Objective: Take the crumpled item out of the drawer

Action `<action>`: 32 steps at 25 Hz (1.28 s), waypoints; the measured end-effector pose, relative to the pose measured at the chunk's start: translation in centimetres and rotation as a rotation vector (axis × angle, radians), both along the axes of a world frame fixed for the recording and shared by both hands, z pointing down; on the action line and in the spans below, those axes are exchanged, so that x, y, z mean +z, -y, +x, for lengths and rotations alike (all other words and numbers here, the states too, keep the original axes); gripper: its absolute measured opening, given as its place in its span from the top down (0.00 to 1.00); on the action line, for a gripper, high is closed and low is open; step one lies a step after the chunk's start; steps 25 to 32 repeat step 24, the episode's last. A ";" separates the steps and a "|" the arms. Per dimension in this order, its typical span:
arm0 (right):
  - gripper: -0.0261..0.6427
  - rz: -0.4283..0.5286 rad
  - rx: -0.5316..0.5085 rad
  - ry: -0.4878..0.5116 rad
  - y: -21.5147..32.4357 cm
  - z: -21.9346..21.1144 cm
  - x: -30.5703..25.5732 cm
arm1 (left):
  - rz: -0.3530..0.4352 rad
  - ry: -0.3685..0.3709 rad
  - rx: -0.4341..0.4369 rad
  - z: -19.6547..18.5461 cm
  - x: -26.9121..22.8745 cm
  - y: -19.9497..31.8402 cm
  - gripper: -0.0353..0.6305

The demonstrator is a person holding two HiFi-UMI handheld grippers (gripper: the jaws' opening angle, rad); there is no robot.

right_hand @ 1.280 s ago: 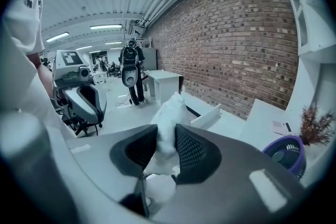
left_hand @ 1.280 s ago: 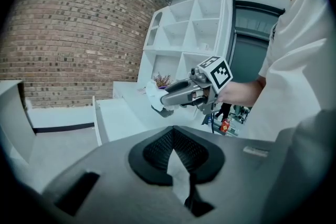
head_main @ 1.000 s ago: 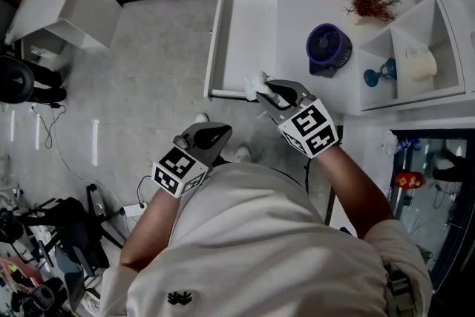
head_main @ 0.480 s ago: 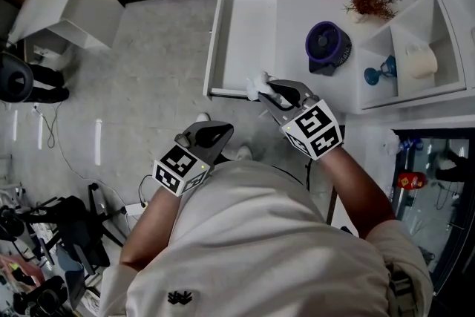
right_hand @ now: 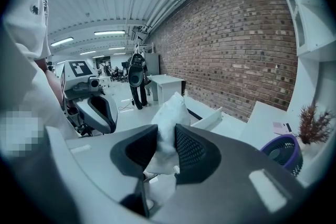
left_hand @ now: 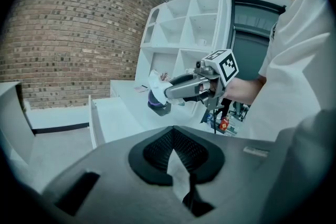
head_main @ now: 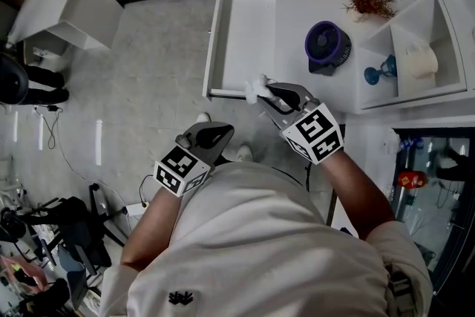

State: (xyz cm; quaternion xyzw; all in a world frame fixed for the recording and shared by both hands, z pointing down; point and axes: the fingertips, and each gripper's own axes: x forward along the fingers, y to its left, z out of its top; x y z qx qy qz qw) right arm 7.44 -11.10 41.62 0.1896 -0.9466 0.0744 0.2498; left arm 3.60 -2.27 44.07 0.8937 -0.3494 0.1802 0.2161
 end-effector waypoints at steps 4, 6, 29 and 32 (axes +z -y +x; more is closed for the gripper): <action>0.79 -0.008 0.000 0.005 0.2 -0.2 0.1 | -0.005 -0.003 -0.006 -0.2 0.1 0.1 0.94; 0.79 -0.011 -0.001 0.007 0.3 -0.4 0.2 | -0.010 -0.002 -0.009 -0.3 0.3 0.1 0.94; 0.80 -0.021 0.004 0.000 2.4 -2.2 0.8 | -0.007 0.002 0.023 -1.9 0.7 3.0 0.94; 0.80 -0.021 0.004 0.000 2.4 -2.2 0.8 | -0.007 0.002 0.023 -1.9 0.7 3.0 0.94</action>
